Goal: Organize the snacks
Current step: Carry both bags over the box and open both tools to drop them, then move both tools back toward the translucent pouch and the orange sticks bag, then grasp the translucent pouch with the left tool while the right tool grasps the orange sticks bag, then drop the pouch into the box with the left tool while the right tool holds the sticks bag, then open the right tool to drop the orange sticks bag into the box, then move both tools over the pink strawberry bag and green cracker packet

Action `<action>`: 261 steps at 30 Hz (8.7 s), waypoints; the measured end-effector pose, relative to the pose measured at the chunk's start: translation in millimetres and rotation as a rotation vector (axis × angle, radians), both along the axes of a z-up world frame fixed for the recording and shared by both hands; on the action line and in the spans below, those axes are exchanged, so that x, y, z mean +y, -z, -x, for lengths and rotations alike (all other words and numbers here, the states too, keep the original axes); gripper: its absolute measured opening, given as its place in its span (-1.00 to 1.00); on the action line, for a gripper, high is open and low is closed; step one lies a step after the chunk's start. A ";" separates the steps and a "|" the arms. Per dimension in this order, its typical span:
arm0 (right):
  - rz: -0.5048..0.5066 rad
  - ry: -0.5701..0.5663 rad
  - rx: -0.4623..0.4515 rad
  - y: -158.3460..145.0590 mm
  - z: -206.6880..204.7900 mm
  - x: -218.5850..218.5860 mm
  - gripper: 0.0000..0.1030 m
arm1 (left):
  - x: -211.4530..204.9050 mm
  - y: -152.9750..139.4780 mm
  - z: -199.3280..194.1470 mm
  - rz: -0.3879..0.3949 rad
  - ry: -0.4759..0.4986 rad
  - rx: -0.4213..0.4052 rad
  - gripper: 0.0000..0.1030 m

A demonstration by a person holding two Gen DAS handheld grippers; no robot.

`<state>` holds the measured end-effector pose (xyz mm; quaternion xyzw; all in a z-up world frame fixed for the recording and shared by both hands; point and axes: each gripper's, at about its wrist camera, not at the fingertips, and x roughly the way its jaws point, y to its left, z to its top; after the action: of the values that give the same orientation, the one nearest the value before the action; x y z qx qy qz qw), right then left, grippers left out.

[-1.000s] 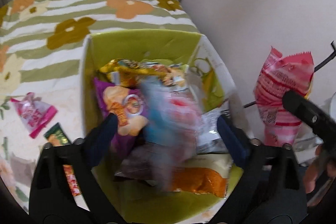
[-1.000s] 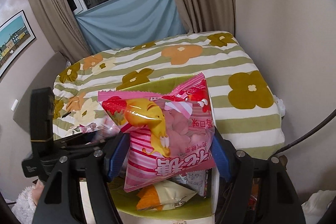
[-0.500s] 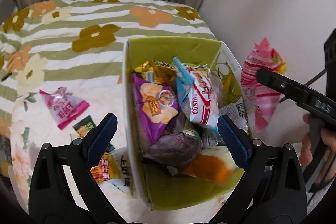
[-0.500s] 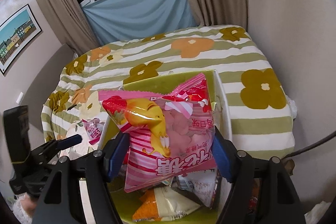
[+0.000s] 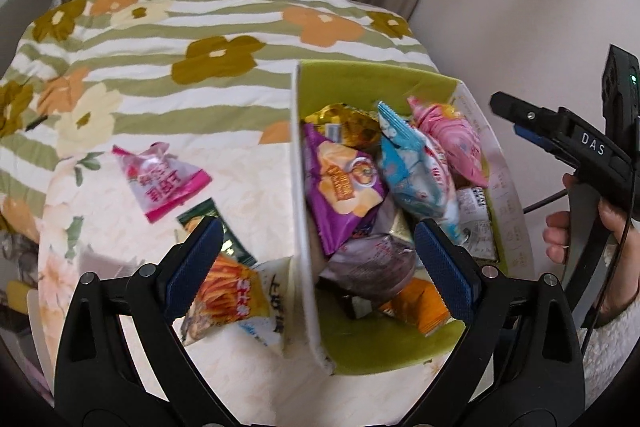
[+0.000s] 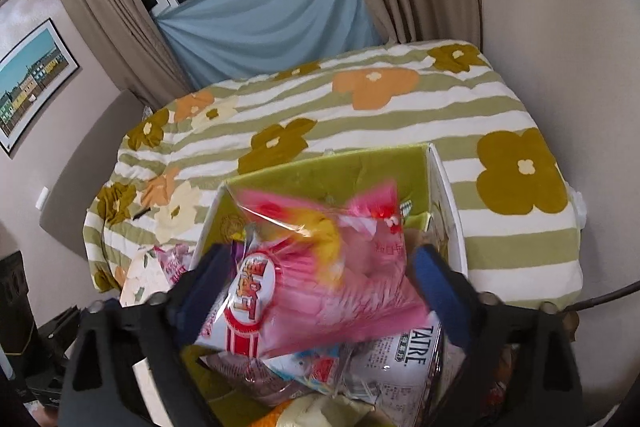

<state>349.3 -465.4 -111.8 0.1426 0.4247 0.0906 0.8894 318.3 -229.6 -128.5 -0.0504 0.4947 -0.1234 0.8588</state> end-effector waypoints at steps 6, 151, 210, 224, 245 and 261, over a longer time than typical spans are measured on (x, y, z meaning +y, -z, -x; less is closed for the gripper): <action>0.018 0.000 -0.017 0.7 8.5 1.3 0.86 | 11.1 3.5 9.3 -0.002 -0.022 0.007 0.86; 0.354 0.223 -0.121 -53.8 136.1 227.4 0.05 | 132.5 -13.4 14.5 -0.098 0.539 -0.086 0.34; 0.247 0.060 -0.040 -2.7 100.0 29.6 0.96 | -35.8 7.5 55.1 -0.193 0.199 -0.011 0.86; 0.209 0.067 -0.076 -18.1 122.3 27.3 0.96 | -6.3 1.7 68.7 -0.135 0.147 -0.010 0.87; 0.216 -0.031 -0.109 -54.5 138.2 168.2 0.97 | 167.9 -30.3 52.4 -0.062 0.058 -0.030 0.87; 0.257 -0.140 -0.030 -1.2 85.8 303.4 0.97 | 271.0 7.9 -24.9 0.019 0.057 0.071 0.86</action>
<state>263.5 -162.0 -110.6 -0.0039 0.4282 0.0991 0.8982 343.2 41.4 -136.4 -0.0488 0.5249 -0.1504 0.8363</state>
